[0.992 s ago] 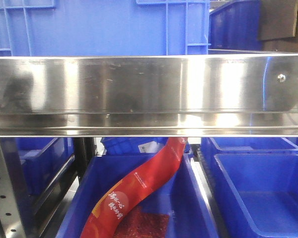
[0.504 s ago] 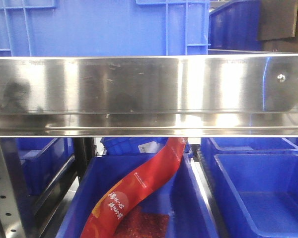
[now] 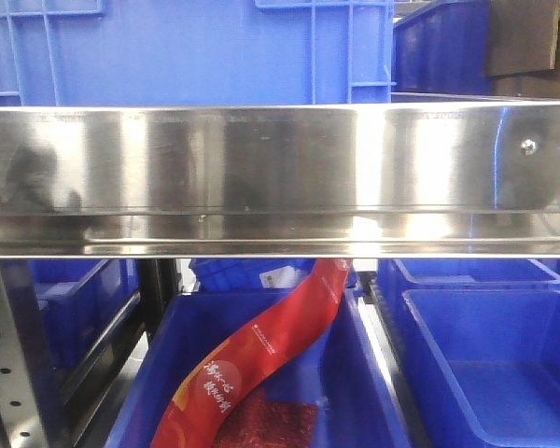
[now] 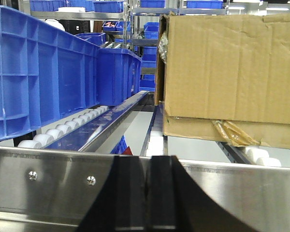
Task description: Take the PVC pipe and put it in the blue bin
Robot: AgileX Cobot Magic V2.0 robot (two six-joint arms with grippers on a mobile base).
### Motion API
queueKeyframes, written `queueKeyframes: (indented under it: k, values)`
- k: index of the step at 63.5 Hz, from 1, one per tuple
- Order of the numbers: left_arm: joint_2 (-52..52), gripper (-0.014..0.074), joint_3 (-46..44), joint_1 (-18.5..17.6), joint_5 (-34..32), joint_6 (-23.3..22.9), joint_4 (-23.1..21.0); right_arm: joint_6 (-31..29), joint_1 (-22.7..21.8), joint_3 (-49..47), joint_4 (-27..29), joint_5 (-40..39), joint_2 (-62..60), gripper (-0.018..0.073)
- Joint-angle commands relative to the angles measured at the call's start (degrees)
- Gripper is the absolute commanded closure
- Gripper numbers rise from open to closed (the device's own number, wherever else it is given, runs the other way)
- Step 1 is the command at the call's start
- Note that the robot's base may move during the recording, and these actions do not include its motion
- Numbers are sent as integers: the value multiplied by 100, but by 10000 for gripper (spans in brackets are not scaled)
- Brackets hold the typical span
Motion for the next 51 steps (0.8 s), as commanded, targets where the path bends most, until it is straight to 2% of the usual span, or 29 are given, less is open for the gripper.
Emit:
queueKeyframes:
  k: [1, 51]
  values:
    - [-27, 707, -14, 13, -115, -29, -38, 4, -14, 0, -31, -86, -22, 727]
    - [-27, 707, -14, 13, -115, -29, -38, 4, -14, 0, -31, -86, -22, 727]
